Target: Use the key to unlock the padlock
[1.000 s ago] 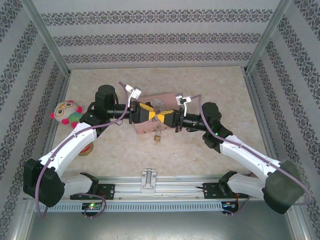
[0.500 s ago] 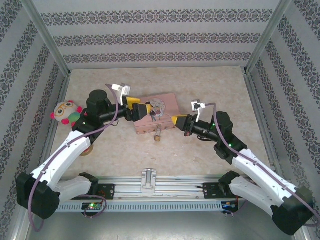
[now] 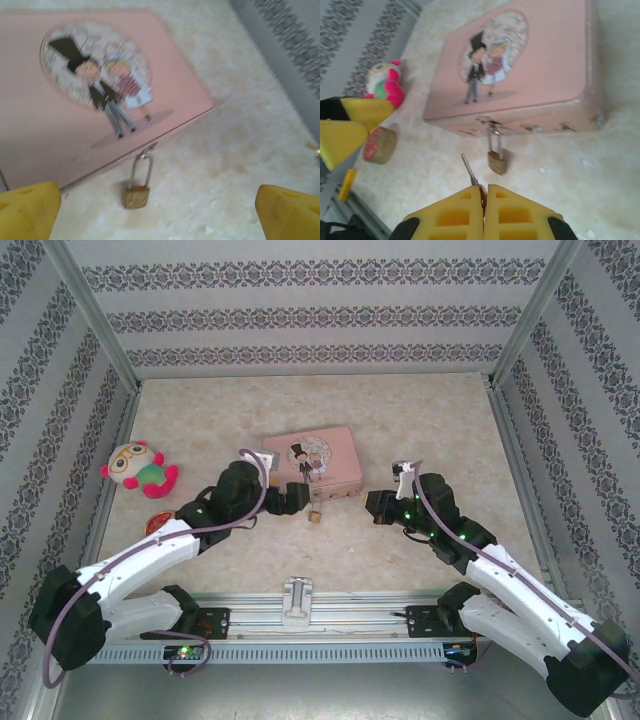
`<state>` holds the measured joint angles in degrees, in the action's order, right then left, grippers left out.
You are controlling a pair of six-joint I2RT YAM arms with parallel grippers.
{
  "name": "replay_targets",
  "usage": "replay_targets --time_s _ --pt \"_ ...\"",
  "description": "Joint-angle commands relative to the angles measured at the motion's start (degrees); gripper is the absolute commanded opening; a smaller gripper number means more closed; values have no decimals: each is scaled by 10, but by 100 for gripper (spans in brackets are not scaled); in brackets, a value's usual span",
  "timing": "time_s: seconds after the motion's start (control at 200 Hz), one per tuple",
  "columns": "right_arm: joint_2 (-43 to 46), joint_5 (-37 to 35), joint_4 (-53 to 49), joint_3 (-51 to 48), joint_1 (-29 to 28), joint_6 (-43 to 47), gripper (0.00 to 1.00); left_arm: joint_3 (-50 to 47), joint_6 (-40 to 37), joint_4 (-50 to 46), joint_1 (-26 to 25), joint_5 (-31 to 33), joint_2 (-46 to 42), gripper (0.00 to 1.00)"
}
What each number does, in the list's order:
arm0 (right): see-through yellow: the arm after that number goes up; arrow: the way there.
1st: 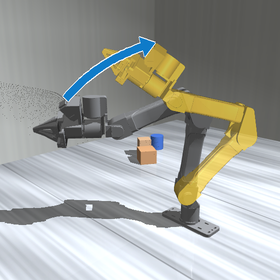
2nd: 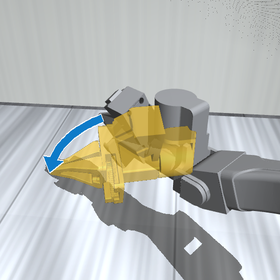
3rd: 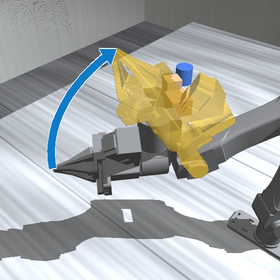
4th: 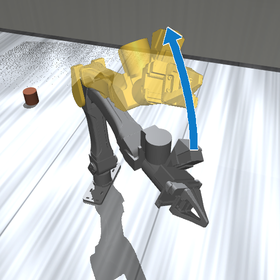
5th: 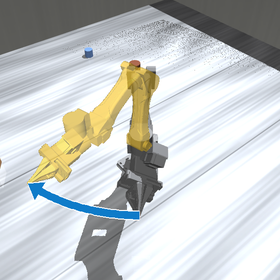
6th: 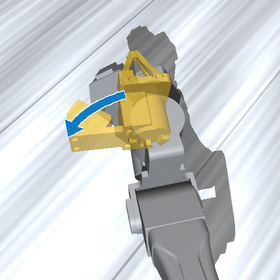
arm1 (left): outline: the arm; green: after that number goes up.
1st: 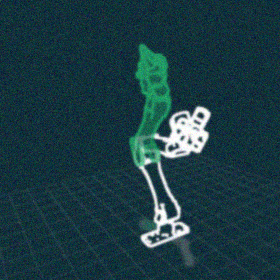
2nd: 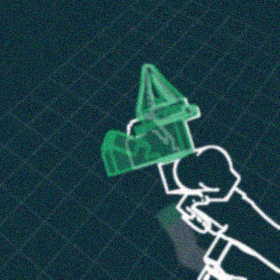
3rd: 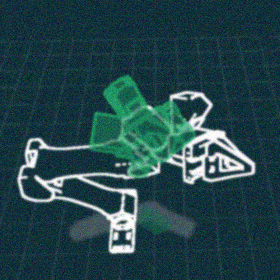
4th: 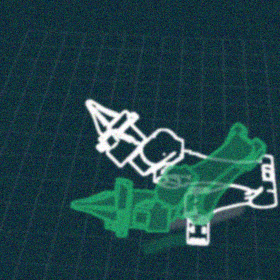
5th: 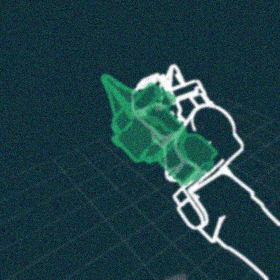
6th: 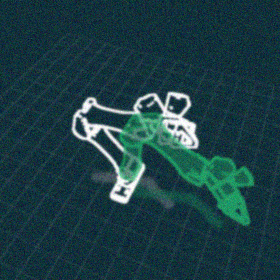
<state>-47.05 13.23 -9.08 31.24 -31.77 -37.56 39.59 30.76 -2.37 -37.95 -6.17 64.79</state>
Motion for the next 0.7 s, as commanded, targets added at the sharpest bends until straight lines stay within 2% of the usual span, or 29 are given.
replay_targets --time_s 0.0,0.145,0.265,0.455,0.695 --pt "-14 -45 -20 -16 -11 -8 0 -15 20 -9 -34 75 41 99" --pt "-32 -74 -22 -27 -21 -20 0 -18 20 21 -56 71 107 100" --pt "-36 -94 -27 -37 -25 -28 0 -10 12 28 -64 76 148 93" --pt "-29 -115 -32 -50 -25 -34 0 12 14 25 -86 118 201 82" --pt "-17 -136 -34 -63 -24 -33 0 53 9 42 -113 150 268 77"
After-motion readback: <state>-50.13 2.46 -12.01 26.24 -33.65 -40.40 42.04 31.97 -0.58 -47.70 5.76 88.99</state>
